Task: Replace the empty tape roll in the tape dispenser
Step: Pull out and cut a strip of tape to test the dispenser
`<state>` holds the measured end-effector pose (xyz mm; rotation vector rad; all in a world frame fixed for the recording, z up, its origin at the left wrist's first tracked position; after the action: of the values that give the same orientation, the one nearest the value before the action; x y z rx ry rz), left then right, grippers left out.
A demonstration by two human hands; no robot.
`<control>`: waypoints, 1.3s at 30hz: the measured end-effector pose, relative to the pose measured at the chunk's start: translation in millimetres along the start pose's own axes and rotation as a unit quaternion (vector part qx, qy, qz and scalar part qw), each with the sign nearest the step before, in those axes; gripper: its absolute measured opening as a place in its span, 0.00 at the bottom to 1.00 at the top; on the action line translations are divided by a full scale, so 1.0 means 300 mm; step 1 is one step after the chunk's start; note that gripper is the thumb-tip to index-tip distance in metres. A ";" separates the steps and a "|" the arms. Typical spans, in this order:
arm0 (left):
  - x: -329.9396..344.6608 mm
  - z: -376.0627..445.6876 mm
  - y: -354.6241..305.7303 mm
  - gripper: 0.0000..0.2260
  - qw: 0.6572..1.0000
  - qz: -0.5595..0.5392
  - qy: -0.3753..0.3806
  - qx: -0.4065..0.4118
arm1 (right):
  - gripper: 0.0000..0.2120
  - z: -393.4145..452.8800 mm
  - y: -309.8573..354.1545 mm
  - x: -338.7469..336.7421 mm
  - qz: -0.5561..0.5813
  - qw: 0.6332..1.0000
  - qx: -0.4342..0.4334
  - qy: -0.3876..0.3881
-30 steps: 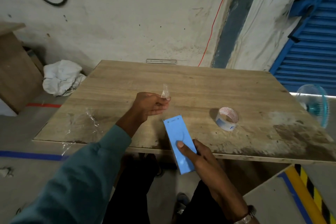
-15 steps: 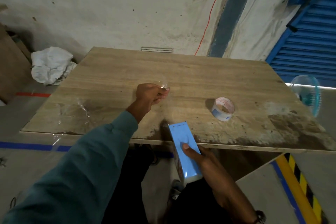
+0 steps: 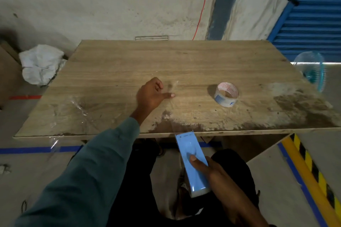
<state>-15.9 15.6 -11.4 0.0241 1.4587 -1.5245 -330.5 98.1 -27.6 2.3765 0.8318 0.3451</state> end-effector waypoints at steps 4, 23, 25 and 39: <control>0.011 0.011 0.029 0.12 0.995 -0.089 0.036 0.039 | 0.28 -0.012 0.005 0.008 -0.002 1.000 0.015 0.020; -0.029 0.019 -0.038 0.27 0.923 0.250 0.137 0.259 | 0.11 -0.057 -0.021 0.001 0.033 0.998 0.032 0.031; -0.027 0.033 -0.017 0.23 0.932 0.233 0.135 0.241 | 0.14 -0.050 -0.046 -0.006 0.045 0.998 0.044 0.023; -0.028 0.015 -0.018 0.19 0.949 0.213 0.071 0.221 | 0.22 0.112 -0.072 0.065 -0.033 0.997 0.046 -0.046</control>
<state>-12.5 16.2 -1.1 0.6883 1.0972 -1.4713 -311.9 109.2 -66.5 2.4232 0.8977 0.1715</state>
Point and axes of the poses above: each hand's wrist, its own z-axis towards the middle knuckle, its own x-axis out of the palm, y = z × x, the point moved 6 cm from there along z, towards the middle knuckle, and after that the axes turned 13 degrees about x, right-handed, at the moved point
